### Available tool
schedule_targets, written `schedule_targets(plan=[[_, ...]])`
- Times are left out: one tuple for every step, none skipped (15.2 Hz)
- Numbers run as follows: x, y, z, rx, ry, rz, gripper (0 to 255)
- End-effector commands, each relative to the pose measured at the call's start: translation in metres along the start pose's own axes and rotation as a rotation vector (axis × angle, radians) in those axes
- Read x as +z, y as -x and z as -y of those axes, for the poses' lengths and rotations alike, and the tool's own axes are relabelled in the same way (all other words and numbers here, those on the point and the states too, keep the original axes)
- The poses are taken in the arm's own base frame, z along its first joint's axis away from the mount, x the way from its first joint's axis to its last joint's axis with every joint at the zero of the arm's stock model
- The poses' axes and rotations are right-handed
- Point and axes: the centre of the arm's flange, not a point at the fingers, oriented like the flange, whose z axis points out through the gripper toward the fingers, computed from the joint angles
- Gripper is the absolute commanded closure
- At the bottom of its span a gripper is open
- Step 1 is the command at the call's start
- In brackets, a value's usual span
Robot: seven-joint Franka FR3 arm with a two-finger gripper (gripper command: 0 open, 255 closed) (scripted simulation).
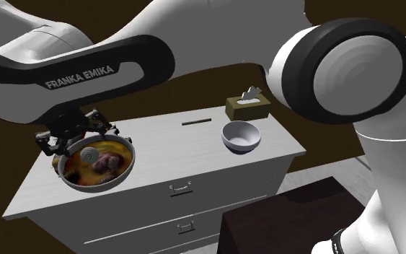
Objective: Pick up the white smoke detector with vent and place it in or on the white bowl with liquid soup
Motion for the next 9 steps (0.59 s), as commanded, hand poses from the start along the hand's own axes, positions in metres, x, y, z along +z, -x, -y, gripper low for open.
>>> schedule_targets(plan=[[-0.023, 0.000, 0.002, 0.000, 0.000, 0.000, 0], [-0.033, 0.000, 0.002, 0.000, 0.000, 0.000, 0], [-0.033, 0.000, 0.002, 0.000, 0.000, 0.000, 0], [-0.033, 0.000, 0.002, 0.000, 0.000, 0.000, 0], [-0.033, 0.000, 0.002, 0.000, 0.000, 0.000, 0], [-0.033, 0.000, 0.002, 0.000, 0.000, 0.000, 0], [-0.033, 0.000, 0.002, 0.000, 0.000, 0.000, 0], [-0.033, 0.000, 0.002, 0.000, 0.000, 0.000, 0], [-0.033, 0.000, 0.002, 0.000, 0.000, 0.000, 0]])
